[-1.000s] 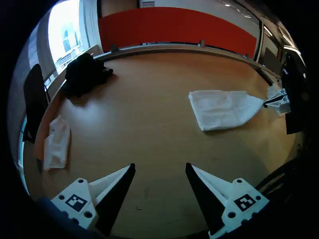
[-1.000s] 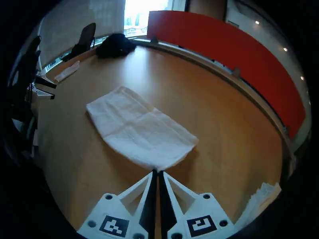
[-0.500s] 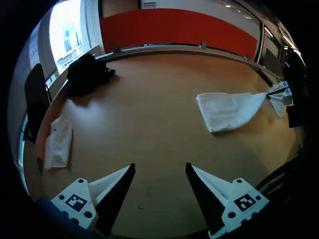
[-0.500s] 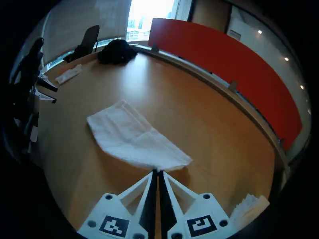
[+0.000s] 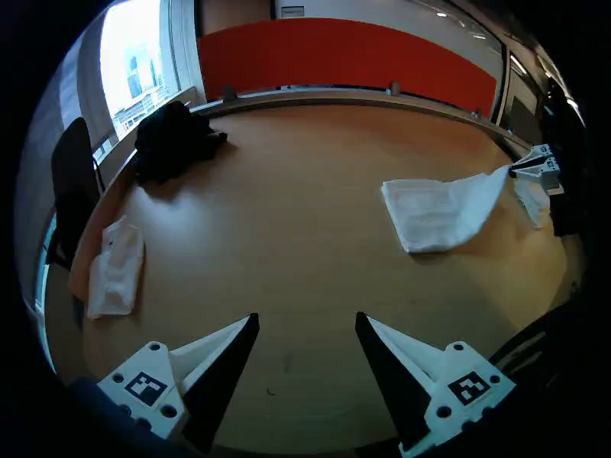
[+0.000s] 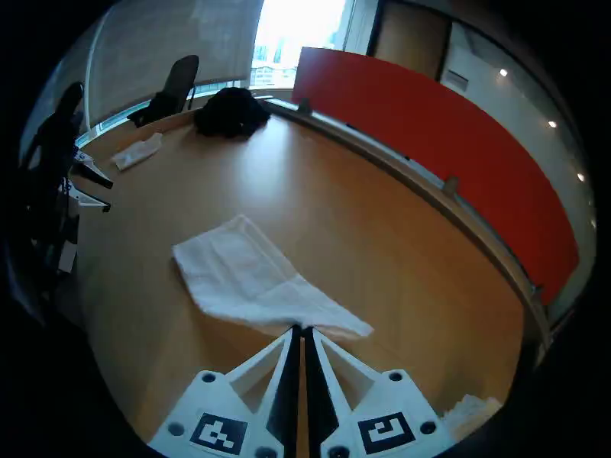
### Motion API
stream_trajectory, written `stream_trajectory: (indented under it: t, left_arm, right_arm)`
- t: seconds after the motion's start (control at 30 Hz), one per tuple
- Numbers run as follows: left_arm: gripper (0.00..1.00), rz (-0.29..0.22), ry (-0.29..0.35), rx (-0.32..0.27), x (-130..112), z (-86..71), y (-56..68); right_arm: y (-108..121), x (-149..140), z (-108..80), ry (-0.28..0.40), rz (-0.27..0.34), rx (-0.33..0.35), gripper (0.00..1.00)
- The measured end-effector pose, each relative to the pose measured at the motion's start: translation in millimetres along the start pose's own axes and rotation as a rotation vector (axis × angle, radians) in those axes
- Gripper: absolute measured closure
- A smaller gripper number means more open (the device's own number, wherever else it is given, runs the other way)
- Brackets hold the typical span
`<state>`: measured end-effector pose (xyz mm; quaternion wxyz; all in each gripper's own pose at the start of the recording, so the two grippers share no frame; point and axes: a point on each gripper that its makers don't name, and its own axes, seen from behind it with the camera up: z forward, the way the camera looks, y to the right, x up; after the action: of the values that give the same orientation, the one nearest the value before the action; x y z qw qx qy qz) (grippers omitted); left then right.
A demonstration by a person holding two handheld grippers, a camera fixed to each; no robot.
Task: Fold towel
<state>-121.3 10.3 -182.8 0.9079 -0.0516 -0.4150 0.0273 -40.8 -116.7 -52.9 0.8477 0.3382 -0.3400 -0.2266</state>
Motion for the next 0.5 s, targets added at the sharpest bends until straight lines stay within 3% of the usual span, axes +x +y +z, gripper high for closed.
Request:
stream_trajectory:
  t: [0.5]
  left_arm:
    - [0.06, -0.052, 0.015, 0.018, -5, -12.3, -6.5]
  right_arm:
    - [-39, 69, 25.1, 0.061, -0.11, 0.119, 0.96]
